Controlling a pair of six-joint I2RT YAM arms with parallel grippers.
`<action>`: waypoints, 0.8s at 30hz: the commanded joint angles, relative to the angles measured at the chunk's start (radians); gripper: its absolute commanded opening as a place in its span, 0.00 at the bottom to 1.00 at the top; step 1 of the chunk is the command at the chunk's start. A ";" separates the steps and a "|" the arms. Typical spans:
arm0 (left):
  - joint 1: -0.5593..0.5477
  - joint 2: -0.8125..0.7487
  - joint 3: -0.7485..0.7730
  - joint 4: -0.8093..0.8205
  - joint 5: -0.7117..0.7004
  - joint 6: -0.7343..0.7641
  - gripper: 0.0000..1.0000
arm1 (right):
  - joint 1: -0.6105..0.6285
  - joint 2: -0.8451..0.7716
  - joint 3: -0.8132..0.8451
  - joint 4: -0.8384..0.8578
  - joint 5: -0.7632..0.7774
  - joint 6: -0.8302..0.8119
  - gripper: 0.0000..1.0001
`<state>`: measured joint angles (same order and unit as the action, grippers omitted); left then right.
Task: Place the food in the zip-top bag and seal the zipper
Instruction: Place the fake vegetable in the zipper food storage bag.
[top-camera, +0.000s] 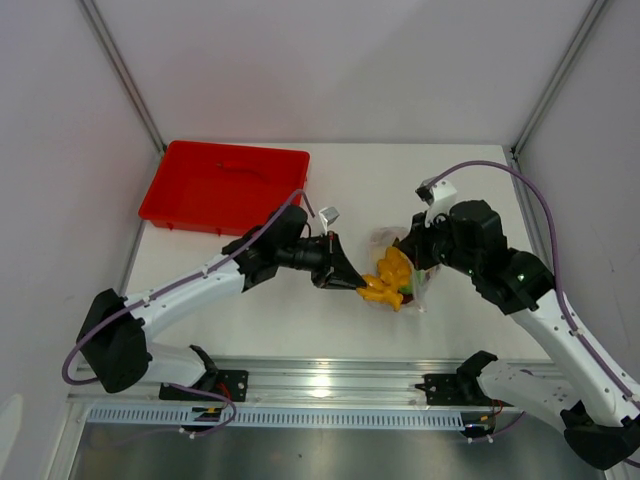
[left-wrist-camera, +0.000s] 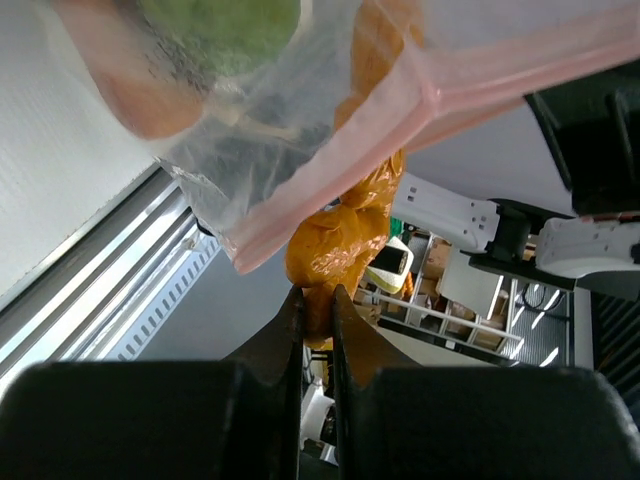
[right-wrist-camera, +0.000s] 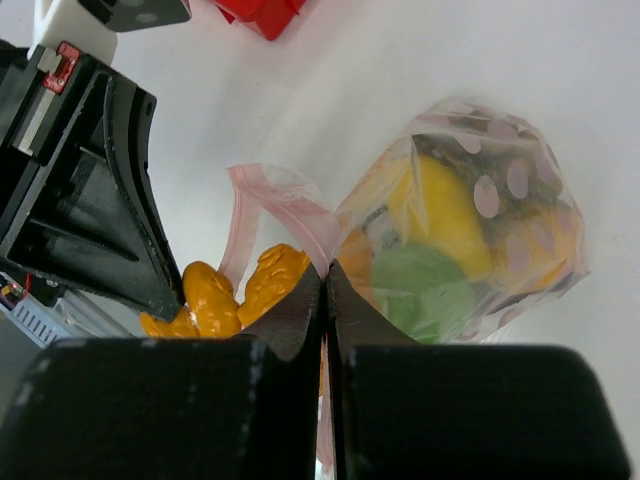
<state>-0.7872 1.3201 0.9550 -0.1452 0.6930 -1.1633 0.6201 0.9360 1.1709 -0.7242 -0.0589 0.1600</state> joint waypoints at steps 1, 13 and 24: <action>-0.003 0.016 0.088 -0.020 -0.036 -0.041 0.01 | 0.020 -0.034 -0.002 0.069 0.044 -0.028 0.00; -0.018 0.030 0.165 -0.180 -0.328 -0.064 0.01 | 0.041 -0.034 0.004 0.065 0.093 -0.016 0.00; -0.067 0.152 0.261 -0.131 -0.398 -0.130 0.01 | 0.047 0.030 0.047 0.069 0.041 0.128 0.00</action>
<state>-0.8368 1.4528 1.1618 -0.3172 0.3386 -1.2499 0.6621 0.9615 1.1610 -0.7120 0.0135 0.2234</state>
